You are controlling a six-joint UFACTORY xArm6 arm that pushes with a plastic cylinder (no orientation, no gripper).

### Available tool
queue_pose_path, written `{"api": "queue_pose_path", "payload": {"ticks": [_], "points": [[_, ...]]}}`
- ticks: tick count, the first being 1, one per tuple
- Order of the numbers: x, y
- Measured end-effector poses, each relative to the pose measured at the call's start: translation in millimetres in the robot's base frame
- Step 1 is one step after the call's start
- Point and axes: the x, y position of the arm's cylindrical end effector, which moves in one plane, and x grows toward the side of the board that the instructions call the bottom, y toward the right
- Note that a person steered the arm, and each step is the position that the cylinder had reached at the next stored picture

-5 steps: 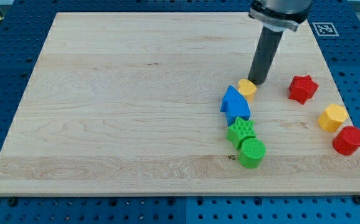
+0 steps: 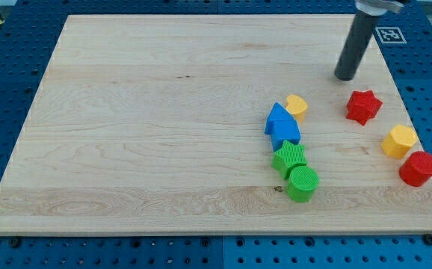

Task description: Place the red star right to the yellow heart

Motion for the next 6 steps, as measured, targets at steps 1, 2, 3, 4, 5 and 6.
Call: {"api": "queue_pose_path", "payload": {"ticks": [1,2,3,4,5,6], "points": [[8,22],[22,44],[35,55],[36,56],[51,58],[65,58]]}}
